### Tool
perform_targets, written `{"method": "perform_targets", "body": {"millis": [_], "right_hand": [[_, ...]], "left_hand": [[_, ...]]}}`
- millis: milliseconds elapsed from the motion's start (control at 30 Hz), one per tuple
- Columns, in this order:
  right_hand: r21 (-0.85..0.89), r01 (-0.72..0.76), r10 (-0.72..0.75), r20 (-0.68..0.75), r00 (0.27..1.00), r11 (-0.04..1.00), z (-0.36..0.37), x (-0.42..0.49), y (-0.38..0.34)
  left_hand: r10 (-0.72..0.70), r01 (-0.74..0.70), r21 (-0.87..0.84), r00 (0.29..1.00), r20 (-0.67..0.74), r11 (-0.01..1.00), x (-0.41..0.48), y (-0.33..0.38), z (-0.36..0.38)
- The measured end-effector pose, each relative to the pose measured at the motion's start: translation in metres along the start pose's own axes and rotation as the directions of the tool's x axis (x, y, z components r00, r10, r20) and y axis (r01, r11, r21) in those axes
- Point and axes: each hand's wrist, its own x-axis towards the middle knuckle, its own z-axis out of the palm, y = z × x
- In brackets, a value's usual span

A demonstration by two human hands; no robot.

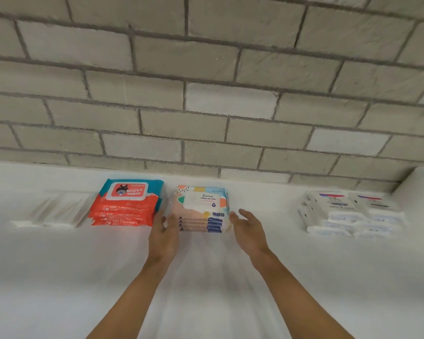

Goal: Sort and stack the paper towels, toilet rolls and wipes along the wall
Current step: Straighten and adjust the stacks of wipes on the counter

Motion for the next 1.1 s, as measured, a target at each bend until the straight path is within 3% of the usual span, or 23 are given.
{"method": "perform_targets", "body": {"millis": [133,267,667,833,933,1100], "right_hand": [[0.061,0.040,-0.039,-0.013,0.999,0.997,-0.022,-0.021,0.005],[0.140,0.037,-0.035,-0.018,0.999,0.990,-0.051,-0.040,0.017],[0.226,0.015,0.007,-0.095,0.995,0.974,-0.182,-0.059,0.058],[0.324,-0.098,0.112,-0.025,0.993,0.941,-0.236,-0.041,0.069],[0.423,-0.193,0.194,0.040,0.980,0.885,-0.260,-0.023,0.077],[0.612,-0.292,0.287,0.110,0.952,0.735,-0.291,0.008,0.084]], "left_hand": [[0.042,-0.035,0.047,0.987,-0.158,0.998,-0.013,-0.010,0.000],[0.053,-0.043,0.055,0.981,-0.184,0.998,-0.042,-0.005,0.017],[0.027,-0.033,0.089,0.998,0.063,0.996,-0.122,0.026,0.157],[0.001,-0.042,0.180,0.975,0.221,0.983,-0.139,0.039,0.223],[-0.051,-0.005,0.182,0.952,0.300,0.983,-0.139,0.047,0.257],[-0.118,0.041,0.245,0.944,0.308,0.969,-0.126,0.058,0.306]]}}
